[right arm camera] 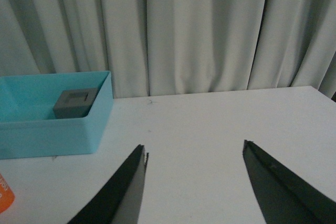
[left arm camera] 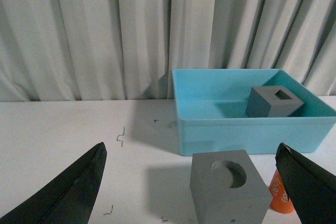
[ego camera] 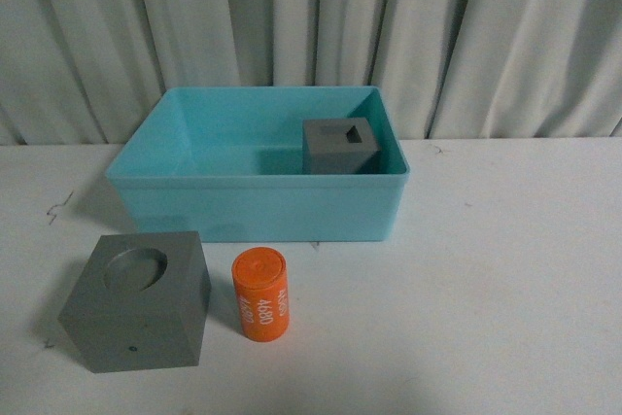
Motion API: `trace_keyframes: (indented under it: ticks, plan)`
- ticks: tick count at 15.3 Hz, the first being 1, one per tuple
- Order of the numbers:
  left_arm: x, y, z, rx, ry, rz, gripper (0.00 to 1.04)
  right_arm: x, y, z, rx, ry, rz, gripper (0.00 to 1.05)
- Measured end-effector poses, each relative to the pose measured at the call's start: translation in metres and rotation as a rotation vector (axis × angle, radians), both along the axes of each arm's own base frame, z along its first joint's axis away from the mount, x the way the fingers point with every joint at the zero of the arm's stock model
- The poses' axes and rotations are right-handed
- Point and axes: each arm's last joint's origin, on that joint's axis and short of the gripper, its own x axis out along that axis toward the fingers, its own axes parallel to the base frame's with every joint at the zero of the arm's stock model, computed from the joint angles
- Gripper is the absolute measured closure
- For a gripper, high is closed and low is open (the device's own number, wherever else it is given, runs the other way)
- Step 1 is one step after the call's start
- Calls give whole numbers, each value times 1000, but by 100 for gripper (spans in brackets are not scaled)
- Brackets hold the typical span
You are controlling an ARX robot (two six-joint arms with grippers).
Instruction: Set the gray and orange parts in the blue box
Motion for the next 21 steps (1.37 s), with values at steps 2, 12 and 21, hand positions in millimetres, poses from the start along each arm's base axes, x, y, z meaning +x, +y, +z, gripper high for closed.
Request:
trace_keyframes:
  ticks: [2, 12, 21]
  plan:
    - [0, 0, 0, 0, 0, 0, 7, 0, 0, 0, 0, 0, 0, 28]
    - [80, -8, 31, -38, 633, -22, 7, 0, 0, 0, 0, 0, 1, 6]
    - [162, -46, 1, 90, 743, -123, 7, 0, 0, 0, 0, 0, 1, 6]
